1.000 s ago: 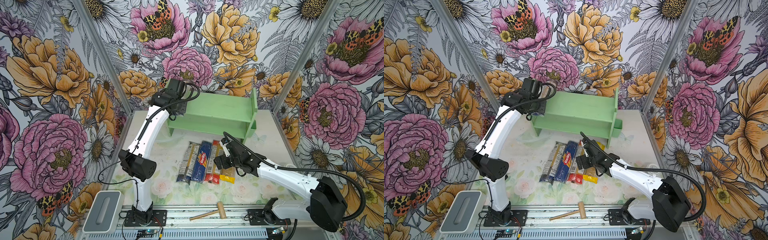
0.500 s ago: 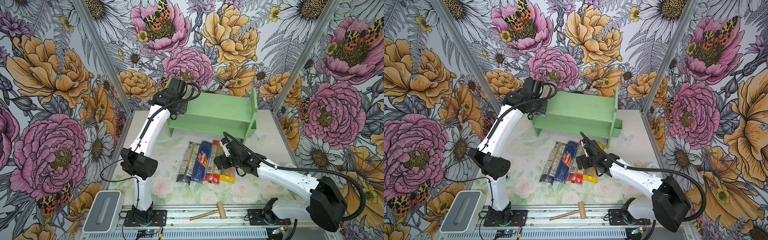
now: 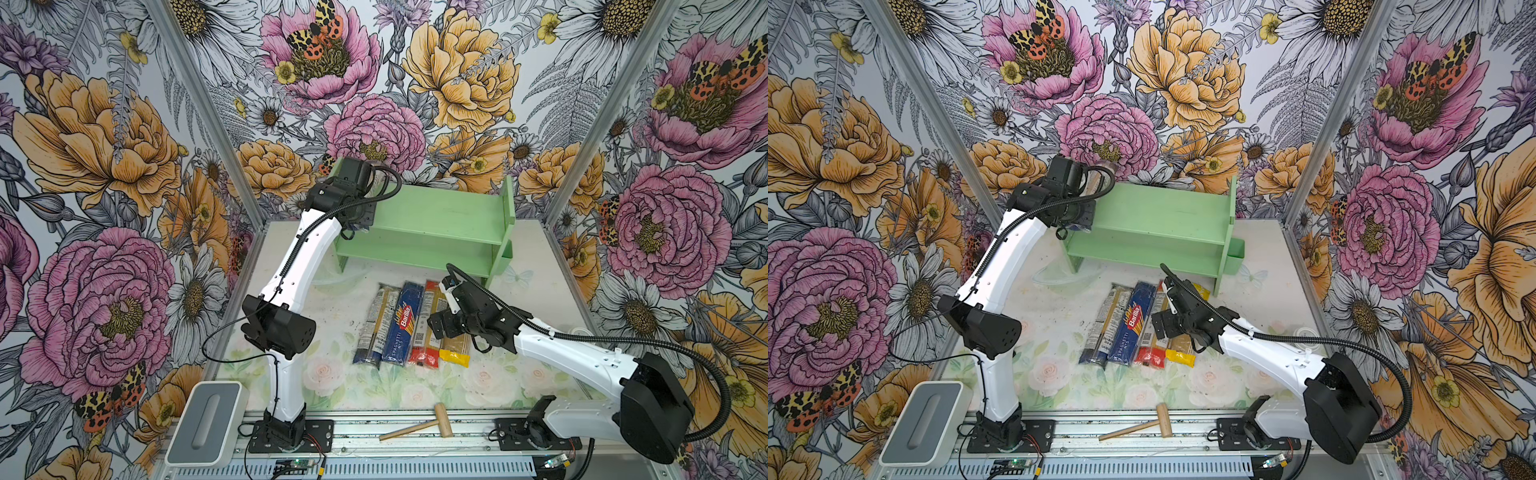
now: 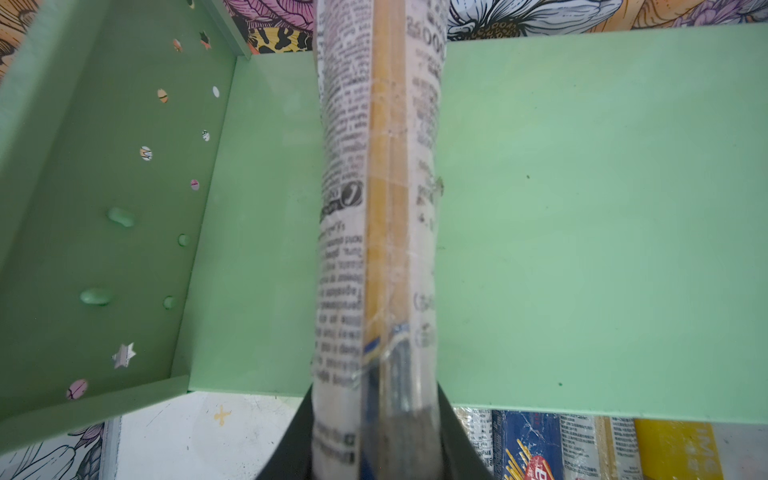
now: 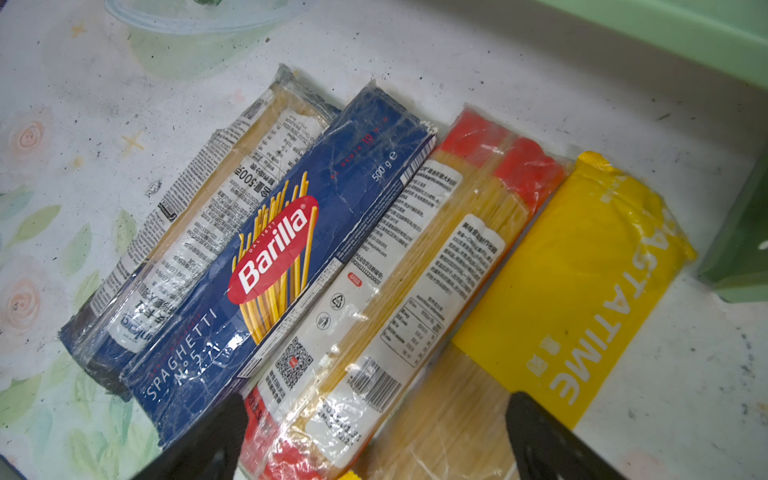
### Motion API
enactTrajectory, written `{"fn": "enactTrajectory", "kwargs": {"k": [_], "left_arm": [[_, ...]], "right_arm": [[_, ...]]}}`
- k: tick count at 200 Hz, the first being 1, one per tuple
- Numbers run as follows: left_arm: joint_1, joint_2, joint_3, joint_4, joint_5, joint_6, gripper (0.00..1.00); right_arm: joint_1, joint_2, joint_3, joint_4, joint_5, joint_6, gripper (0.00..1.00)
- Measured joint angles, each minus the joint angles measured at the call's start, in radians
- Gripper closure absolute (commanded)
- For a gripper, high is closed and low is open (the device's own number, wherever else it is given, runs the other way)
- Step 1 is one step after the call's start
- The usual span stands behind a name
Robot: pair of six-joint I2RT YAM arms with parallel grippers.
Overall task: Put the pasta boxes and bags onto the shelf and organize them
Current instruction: 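Lower the held pack onto the upper shelf tier with the left gripper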
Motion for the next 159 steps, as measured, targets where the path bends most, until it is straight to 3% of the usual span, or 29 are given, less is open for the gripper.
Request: {"fn": "enactTrajectory", "kwargs": {"k": [85, 159], "left_arm": [[0.001, 0.002, -0.016, 0.000, -0.004, -0.015, 0.82], [0.001, 0.002, -0.029, 0.006, -0.005, -0.018, 0.59]], "right_arm": [[0.000, 0.000, 0.000, 0.000, 0.000, 0.000, 0.00], [0.000, 0.000, -0.010, 0.000, 0.000, 0.000, 0.00]]}}
